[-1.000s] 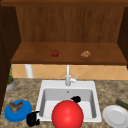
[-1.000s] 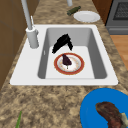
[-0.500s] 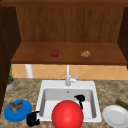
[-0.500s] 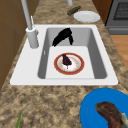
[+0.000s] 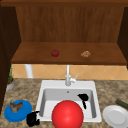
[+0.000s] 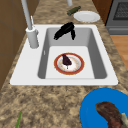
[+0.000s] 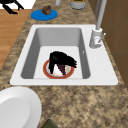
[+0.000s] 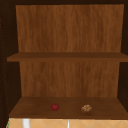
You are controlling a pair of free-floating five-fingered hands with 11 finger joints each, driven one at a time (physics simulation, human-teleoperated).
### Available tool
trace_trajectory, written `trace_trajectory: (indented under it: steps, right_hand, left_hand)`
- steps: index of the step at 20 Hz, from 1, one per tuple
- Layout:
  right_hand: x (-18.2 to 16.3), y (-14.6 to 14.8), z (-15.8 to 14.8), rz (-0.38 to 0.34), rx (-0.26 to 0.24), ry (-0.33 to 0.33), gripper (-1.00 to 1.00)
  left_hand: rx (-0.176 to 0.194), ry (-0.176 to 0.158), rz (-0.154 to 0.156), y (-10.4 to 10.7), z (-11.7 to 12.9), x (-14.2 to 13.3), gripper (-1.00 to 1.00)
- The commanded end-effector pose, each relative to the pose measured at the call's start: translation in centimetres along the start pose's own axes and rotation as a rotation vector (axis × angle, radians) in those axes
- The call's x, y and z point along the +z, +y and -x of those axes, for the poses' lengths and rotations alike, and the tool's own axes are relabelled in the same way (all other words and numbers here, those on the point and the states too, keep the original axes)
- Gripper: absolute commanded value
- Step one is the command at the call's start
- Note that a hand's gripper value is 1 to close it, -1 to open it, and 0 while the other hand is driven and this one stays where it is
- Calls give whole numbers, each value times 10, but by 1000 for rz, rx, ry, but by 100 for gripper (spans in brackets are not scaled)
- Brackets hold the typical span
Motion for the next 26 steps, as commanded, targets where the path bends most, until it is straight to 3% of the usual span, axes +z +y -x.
trace_trajectory:
  steps: [1,4,9,17,26]
  right_hand:
    - [26,-12,-4,40,-64,9,-100]
    - [50,-25,-5,44,-65,19,-100]
    - [86,-56,-1,65,-16,35,-100]
    - [132,-106,-2,76,-23,50,-100]
    - [185,-152,-3,149,-22,79,-100]
  left_hand:
    - [0,0,0,0,0,0,0]
    - [0,0,0,0,0,0,0]
    - [0,0,0,0,0,0,0]
    - [0,0,0,0,0,0,0]
    - [0,0,0,0,0,0,0]
